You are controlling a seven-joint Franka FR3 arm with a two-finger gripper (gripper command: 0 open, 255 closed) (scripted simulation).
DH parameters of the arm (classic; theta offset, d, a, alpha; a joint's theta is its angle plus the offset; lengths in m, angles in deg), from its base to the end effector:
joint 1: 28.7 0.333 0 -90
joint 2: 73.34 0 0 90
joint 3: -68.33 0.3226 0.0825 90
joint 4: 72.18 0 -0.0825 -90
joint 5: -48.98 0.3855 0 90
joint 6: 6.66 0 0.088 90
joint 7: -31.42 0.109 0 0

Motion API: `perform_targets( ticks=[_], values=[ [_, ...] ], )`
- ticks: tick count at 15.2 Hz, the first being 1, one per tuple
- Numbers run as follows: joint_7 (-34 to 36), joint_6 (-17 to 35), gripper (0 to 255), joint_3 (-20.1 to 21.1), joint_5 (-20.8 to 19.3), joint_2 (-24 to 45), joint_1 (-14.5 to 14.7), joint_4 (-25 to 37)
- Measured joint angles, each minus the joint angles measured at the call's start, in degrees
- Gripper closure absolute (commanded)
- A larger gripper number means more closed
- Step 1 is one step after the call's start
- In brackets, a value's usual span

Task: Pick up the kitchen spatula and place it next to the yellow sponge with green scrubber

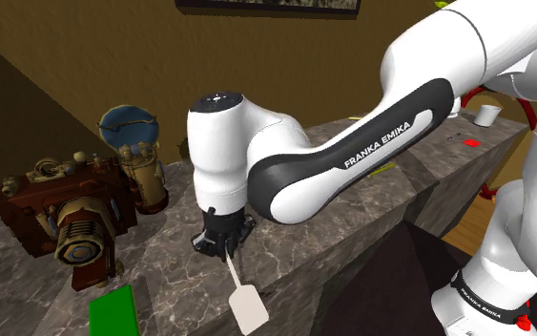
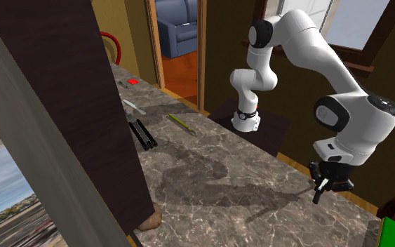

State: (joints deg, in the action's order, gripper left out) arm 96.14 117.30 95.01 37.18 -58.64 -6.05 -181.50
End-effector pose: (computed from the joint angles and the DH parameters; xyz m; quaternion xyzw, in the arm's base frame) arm 0.4173 0.4514 0.3833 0.9958 -0.0852 0.0330 0.0028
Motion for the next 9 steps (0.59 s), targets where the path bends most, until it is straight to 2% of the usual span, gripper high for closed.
perform_targets(
  ticks=[9],
  values=[
    [1.1,3.6,255,-0.5,-1.5,2.0,0.3,-1.9]
  ],
)
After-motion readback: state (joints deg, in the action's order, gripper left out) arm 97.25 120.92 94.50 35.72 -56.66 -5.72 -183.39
